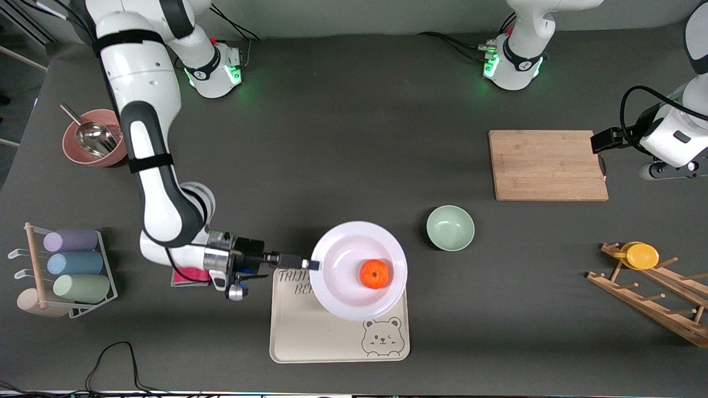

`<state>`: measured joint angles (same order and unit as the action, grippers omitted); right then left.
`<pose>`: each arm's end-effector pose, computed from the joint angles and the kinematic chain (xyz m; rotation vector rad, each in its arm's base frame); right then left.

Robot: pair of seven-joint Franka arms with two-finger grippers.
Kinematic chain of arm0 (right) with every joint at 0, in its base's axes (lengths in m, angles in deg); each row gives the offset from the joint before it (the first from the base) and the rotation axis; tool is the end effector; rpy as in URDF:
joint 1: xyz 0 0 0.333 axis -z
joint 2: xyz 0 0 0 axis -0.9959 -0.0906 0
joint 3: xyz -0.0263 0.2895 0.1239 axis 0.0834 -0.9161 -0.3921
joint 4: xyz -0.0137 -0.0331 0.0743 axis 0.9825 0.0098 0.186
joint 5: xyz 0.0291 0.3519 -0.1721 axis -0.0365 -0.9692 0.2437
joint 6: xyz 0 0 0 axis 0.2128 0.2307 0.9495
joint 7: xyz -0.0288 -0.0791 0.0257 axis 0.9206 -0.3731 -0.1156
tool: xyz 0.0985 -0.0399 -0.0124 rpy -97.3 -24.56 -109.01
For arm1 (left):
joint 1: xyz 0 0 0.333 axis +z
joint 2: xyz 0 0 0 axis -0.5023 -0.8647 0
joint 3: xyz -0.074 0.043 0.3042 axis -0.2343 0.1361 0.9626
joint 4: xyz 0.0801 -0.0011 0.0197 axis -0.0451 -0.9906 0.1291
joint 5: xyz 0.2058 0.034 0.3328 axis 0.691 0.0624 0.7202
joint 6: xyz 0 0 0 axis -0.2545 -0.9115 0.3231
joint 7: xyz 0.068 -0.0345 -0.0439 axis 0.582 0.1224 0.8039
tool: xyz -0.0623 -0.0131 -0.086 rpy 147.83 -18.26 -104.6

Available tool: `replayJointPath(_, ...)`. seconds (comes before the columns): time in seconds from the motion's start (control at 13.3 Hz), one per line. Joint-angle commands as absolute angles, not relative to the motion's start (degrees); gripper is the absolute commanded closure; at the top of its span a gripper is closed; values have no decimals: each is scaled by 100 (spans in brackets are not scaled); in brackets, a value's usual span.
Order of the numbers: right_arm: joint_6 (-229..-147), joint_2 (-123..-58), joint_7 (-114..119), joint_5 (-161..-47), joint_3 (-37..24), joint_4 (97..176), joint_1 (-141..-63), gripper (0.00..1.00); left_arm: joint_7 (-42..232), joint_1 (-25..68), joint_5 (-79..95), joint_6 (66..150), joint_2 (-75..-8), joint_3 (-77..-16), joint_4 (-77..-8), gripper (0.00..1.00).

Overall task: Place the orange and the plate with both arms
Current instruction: 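Carry the plate with the right gripper over the bear tray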

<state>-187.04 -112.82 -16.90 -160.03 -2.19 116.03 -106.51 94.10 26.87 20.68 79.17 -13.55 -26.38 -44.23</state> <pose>0.7136 0.2491 0.2780 -1.8622 0.2056 -0.0343 0.5276 -0.0039 0.5485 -3.0514 -0.1003 0.3046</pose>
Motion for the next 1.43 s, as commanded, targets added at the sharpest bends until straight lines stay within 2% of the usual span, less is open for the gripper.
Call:
replayJointPath(0.0,-18602,-12348,-1177,-15613,-235,9970,-10265,100,9319,2690,2072,7964,-1326,-2634,-4454,0)
replayJointPath(0.22,-18794,-13035,-1238,-15603,-235,9222,-10089,100,9319,2690,2064,7964,-1335,-2634,-4454,0)
replayJointPath(0.45,-19329,-13370,-1772,-15603,-270,9141,-10193,100,9319,2681,2064,7964,-1335,-2634,-4454,0)
replayJointPath(0.6,-19594,-13467,-1897,-15508,-270,9123,-10299,100,9319,2681,2064,7964,-1335,-2634,-4454,0)
replayJointPath(0.97,-19674,-13564,-1933,-15111,-279,9053,-10299,100,9319,2681,2064,7964,-1352,-2634,-4454,0)
replayJointPath(1.05,-19717,-13564,-1933,-15111,-279,9053,-10299,91,9319,2672,2064,7964,-1352,-2634,-4454,0)
replayJointPath(1.12,-19753,-13564,-1950,-15103,-279,9053,-10334,41,9319,2681,2064,7964,-1352,-2642,-4454,0)
replayJointPath(1.2,-19831,-13564,-2220,-15102,-270,9061,-10369,0,9319,2681,2064,7964,-1352,-2634,-4454,0)
replayJointPath(1.35,-19981,-13582,-2626,-15094,-270,9105,-10370,0,9319,2681,2064,7964,-1352,-2634,-4454,0)
